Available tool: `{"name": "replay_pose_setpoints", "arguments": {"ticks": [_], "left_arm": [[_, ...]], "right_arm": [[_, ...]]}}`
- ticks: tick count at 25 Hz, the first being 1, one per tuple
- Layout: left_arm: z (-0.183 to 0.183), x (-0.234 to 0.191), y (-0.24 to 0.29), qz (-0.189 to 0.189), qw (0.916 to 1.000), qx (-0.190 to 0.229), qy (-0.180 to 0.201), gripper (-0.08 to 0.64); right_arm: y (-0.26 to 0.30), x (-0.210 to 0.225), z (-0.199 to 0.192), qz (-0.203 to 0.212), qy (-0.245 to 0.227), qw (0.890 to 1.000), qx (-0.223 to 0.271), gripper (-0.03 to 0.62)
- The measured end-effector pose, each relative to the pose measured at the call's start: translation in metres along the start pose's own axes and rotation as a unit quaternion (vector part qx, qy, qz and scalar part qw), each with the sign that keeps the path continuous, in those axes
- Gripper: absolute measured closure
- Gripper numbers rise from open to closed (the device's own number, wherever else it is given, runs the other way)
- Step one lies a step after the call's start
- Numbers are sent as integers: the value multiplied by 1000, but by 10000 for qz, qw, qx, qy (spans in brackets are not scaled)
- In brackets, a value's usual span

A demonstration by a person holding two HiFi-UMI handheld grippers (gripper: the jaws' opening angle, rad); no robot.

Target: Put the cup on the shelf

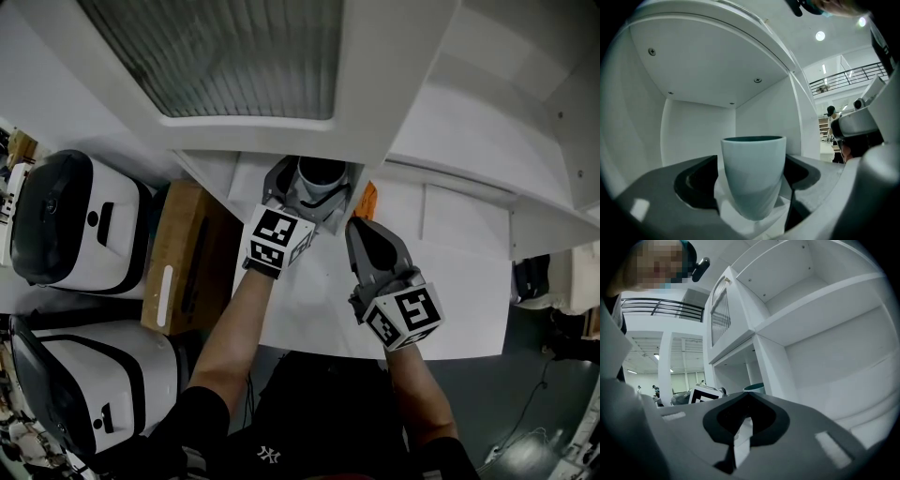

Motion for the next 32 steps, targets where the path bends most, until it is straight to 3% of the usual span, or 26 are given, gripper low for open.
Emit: {"name": "replay_pose_setpoints", "arguments": {"ticks": [17, 26, 32], "left_arm": [[28, 33, -59, 290, 9985, -264, -395, 140], [63, 81, -90, 571, 9961, -76, -670, 292], [77, 120, -103, 802, 9934, -42, -819, 342]], "right_arm": [[-17, -13, 14, 290, 97, 9995, -37, 583], [-47, -20, 33, 516, 116, 9986, -7, 583], [-73, -22, 44, 664, 88, 9978, -34, 583]]}}
Point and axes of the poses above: the fingertips, and each gripper's own axes: y forward along the fingers, x to its right, z out of its top, the point moved 10 cm from there along -y, backward along the fingers, and after that the axes turned 15 degrees about x, right-handed, at the moved point
